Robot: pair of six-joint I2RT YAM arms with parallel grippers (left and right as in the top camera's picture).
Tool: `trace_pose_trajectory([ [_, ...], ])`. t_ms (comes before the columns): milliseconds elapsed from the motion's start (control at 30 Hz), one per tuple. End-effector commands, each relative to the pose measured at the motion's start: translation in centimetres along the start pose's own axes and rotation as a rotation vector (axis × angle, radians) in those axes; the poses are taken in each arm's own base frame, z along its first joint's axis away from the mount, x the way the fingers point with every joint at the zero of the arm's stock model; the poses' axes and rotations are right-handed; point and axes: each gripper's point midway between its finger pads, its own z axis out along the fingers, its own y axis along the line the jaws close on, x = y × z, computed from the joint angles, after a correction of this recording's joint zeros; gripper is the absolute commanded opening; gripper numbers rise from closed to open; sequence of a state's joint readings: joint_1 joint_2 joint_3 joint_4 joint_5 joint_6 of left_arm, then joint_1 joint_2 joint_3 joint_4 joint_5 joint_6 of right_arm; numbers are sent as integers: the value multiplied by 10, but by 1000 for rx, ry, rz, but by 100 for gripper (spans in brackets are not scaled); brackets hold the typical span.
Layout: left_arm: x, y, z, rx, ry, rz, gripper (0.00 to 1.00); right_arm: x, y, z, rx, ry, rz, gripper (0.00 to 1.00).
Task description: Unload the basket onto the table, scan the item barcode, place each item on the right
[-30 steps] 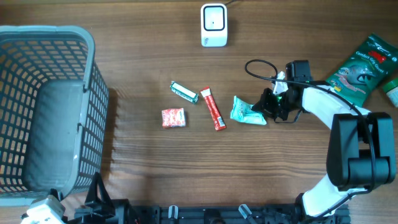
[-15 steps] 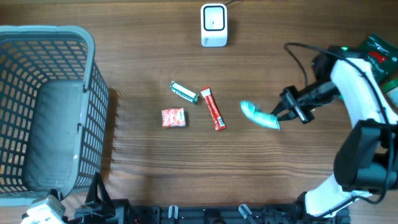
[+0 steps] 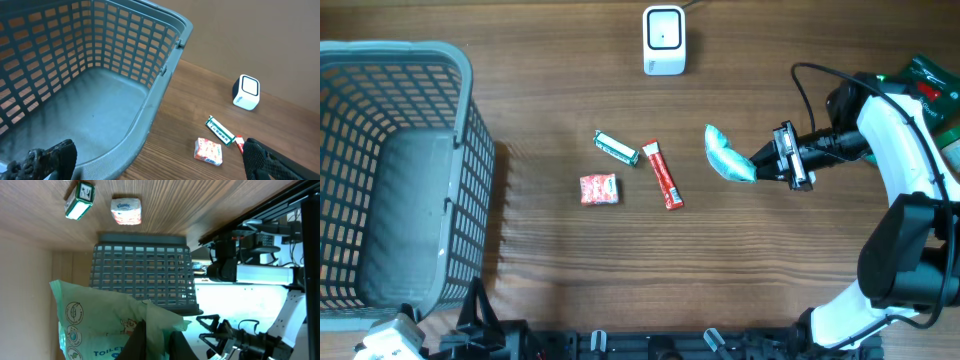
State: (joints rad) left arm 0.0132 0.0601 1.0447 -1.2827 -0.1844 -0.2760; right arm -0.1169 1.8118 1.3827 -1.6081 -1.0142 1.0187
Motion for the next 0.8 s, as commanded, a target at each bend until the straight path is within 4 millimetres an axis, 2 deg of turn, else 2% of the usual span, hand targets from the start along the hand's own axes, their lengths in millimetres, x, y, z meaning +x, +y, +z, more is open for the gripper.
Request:
trace_pose_trajectory([
  [0,-1,-1,-2,13,-8,-2,100,13,7,-3,-43,52,11,4],
  [133,-1,-1,-2,13,-8,-2,100,12,7,-4,-49,47,-123,4],
  [233,-1,-1,-2,13,-8,-2,100,7,10,-13,-85,34,-377,4],
  [300,-1,-1,-2,13,-8,-2,100,-5,8,-23,-87,-13,-496,4],
  [433,-1,-1,-2,13,-8,-2,100,-34,-4,-38,-28,-127,-525,5],
  [667,-1,-1,-2,13,-8,-2,100,-41,-5,-48,-37,-150,-601,4],
  [767,-1,-1,-2,13,-8,-2,100,-55,-16,-50,49,-212,-605,4],
])
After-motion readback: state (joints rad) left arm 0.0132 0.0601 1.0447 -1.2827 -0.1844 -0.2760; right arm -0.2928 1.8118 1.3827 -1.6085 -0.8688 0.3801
